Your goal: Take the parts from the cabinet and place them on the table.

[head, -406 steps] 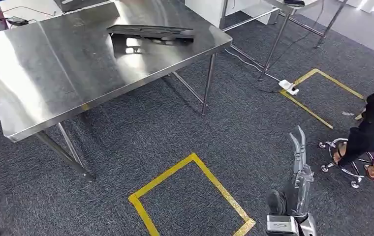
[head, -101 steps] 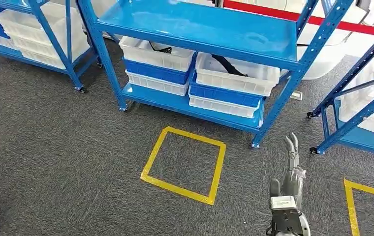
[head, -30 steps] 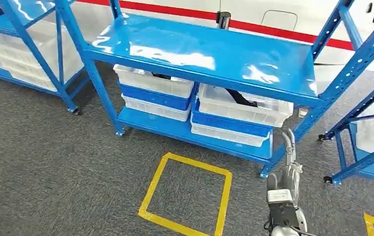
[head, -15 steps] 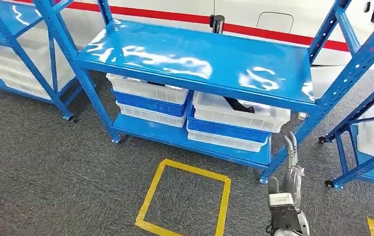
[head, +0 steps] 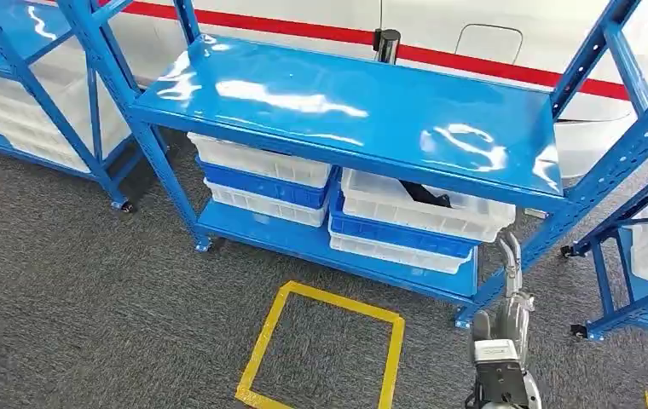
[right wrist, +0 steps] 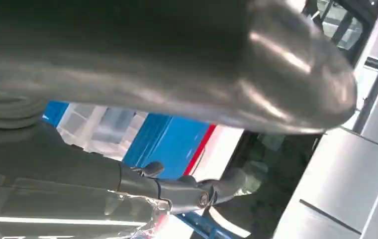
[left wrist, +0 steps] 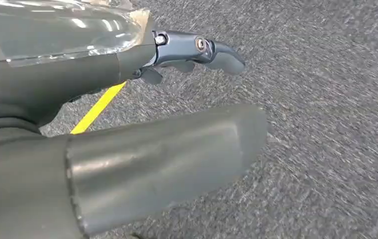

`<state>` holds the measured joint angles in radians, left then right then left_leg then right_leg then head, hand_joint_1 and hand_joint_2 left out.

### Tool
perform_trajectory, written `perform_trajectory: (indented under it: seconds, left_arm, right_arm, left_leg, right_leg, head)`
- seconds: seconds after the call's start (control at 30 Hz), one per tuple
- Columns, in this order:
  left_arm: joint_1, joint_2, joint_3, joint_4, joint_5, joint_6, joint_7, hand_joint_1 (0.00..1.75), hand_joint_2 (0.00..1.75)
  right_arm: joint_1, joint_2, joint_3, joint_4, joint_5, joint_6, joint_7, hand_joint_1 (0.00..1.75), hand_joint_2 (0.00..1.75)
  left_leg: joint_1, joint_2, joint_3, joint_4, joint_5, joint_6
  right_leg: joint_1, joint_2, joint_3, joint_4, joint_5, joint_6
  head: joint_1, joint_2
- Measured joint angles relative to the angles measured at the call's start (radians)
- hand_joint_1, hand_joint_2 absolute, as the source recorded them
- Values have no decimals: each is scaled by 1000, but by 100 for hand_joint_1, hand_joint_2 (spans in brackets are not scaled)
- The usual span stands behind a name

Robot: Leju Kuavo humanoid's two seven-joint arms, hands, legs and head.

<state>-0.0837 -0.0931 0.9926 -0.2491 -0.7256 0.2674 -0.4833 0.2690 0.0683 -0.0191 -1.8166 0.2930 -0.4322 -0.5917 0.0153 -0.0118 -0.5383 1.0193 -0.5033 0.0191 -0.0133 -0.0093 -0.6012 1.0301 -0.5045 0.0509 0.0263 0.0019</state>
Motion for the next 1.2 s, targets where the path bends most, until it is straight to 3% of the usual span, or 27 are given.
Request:
perform_trajectory:
  seconds: [0.03, 0.07, 0.13, 0.17, 0.4, 0.5, 0.6, 0.63, 0.7, 0.73, 0.77, 0.8, 0.87, 0.9, 0.93, 0.97, 1.03, 1.07, 1.1, 1.13, 1.17, 1.2]
  left_arm:
    - [0, 0, 0, 0, -2, 0, 0, 0, 0]
    - [0, 0, 0, 0, -3, 0, 0, 0, 0]
    - [0, 1, 0, 0, -4, 0, 0, 0, 0]
    - [-2, 1, 0, 0, -7, -1, 0, 0, 0]
    - [-4, 3, 0, 0, -11, -1, 0, 0, 0]
    - [-4, 3, 0, 0, -12, -1, 0, 0, 0]
    - [-4, 2, 0, 0, -13, -1, 0, 0, 0]
    - [-4, 3, 0, 0, -14, -1, 0, 0, 0]
    - [-4, 7, 0, 0, -16, 0, 0, 0, 0]
    - [-5, 7, 0, 0, -16, 0, 0, 0, 0]
    - [-5, 3, 0, 1, -16, 0, -1, 0, 0]
    - [-4, 1, 0, 1, -16, 2, -1, 0, 0]
    - [-5, 1, 0, 1, -18, 2, -1, 0, 0]
    - [-4, 0, 0, 1, -18, 2, -1, 0, 0]
    - [-4, -2, 0, 2, -18, 2, -1, 0, 0]
    - [-4, -3, 0, 2, -18, 2, -1, 0, 0]
    - [-4, -5, 0, 3, -18, 2, -1, 0, 0]
    - [-4, -5, 0, 3, -18, 2, -1, 0, 0]
    - [-4, 16, 0, -2, -18, 2, -1, 0, 0]
    - [-4, 3, 0, 3, -18, 2, -1, 0, 0]
    - [-6, 10, 0, 0, -18, 3, -3, 0, 0]
    - [-8, 6, 0, 2, -18, 2, -2, 0, 0]
  right_arm:
    - [4, 0, 0, 0, -5, 2, -1, 0, 0]
    - [7, 0, -2, -1, -8, 2, -2, 0, 0]
    - [5, 1, -3, -3, -9, 2, -3, 0, 0]
    - [7, 1, -3, -6, -9, 2, -3, 0, 0]
    - [19, 3, -4, -19, -12, 4, -1, 0, 0]
    - [25, 3, -4, -21, -12, 5, -1, 0, 0]
    - [28, 3, -4, -22, -12, 6, -1, 0, 0]
    - [29, 3, -4, -22, -12, 7, -2, 0, 0]
    - [30, 6, -5, -23, -13, 13, -2, 0, 0]
    - [30, 8, -5, -27, -13, 15, -2, 0, 0]
    - [31, 7, -5, -29, -15, 16, -3, 0, 0]
    - [30, 8, -6, -29, -19, 16, -5, 0, 0]
    - [32, 7, -8, -29, -26, 17, -5, 0, 0]
    - [36, 5, -10, -29, -27, 17, -5, 0, 0]
    - [38, 6, -11, -29, -29, 17, -6, 0, 0]
    - [38, 5, -13, -28, -30, 18, -5, 0, 0]
    - [39, 3, -16, -28, -30, 18, -6, 0, 0]
    - [39, 3, -16, -28, -31, 18, -6, 0, 0]
    - [35, 3, -16, -21, -33, 19, -7, 0, 0]
    - [36, 3, -16, -23, -33, 19, -9, 0, 0]
    - [36, 2, -18, -22, -36, 19, -9, 0, 0]
    - [34, 2, -19, -22, -34, 19, -11, 0, 0]
  left_leg:
    - [-3, 2, -2, 1, -4, -7]
    - [-2, 2, 7, 4, -2, -12]
    - [0, 7, 8, 2, -9, 24]
    - [2, 7, 12, 1, -10, 29]
    - [2, 11, 22, -17, -16, 36]
    - [4, 11, 22, -17, -12, 29]
    - [7, 10, 22, -19, -10, -3]
    - [7, 10, 21, -13, -12, -8]
    - [3, 10, 21, -14, -11, 6]
    - [-1, 10, 29, -36, -2, 18]
    - [17, 18, 56, -79, 24, 21]
    - [14, 21, 68, -101, 32, 21]
    - [18, 33, 69, -105, 38, 18]
    - [18, 38, 68, -105, 36, 17]
    - [21, 44, 69, -104, 34, 12]
    - [26, 49, 70, -103, 30, 6]
    - [43, 60, 77, -92, 16, -18]
    - [50, 64, 77, -75, 3, -36]
    - [41, 70, 71, -60, -14, -55]
    - [42, 76, 72, -41, -30, -64]
    - [40, 78, 77, -44, -34, -63]
    - [43, 85, 83, -51, -36, -64]
  right_leg:
    - [1, 0, 10, -1, 33, -11]
    - [-6, 2, 6, -4, 37, -23]
    - [-6, 5, 18, -3, 41, -22]
    - [-4, 7, 19, -3, 40, -23]
    - [2, 8, 23, -4, 32, -38]
    - [6, 8, 23, -3, 32, -44]
    - [8, 8, 23, -3, 32, -44]
    - [-2, 8, 23, -6, 34, -41]
    - [-5, 7, 24, -12, 39, -35]
    - [1, 8, 33, -25, 43, -27]
    - [7, 7, 30, -17, 42, -28]
    - [6, 10, 16, 6, 27, -27]
    - [-1, 12, -57, 145, -29, -25]
    - [-8, 11, -95, 213, -48, -18]
    - [-16, 11, -122, 255, -52, -7]
    - [-24, 10, -124, 245, -37, 8]
    - [-45, -3, -57, 99, 36, 52]
    - [-57, -29, -10, 7, 72, 74]
    - [-48, -54, -10, 16, 56, 74]
    - [-49, -39, -8, 5, 53, 49]
    - [-52, -34, -10, 16, 45, 23]
    - [-47, -25, -13, 22, 41, 11]
  head:
    - [0, 0]
    - [-3, 0]
    - [-4, 0]
    - [-4, 0]
    - [-4, 0]
    - [-4, 0]
    - [-4, 0]
    - [-5, 0]
    - [-5, 0]
    - [-5, 0]
    - [-3, 0]
    - [-3, 0]
    - [-2, 0]
    - [-2, 0]
    - [-2, 0]
    - [-2, 0]
    - [-2, 0]
    - [-1, 0]
    - [4, 0]
    - [4, 0]
    - [-5, 0]
    - [-12, 0]
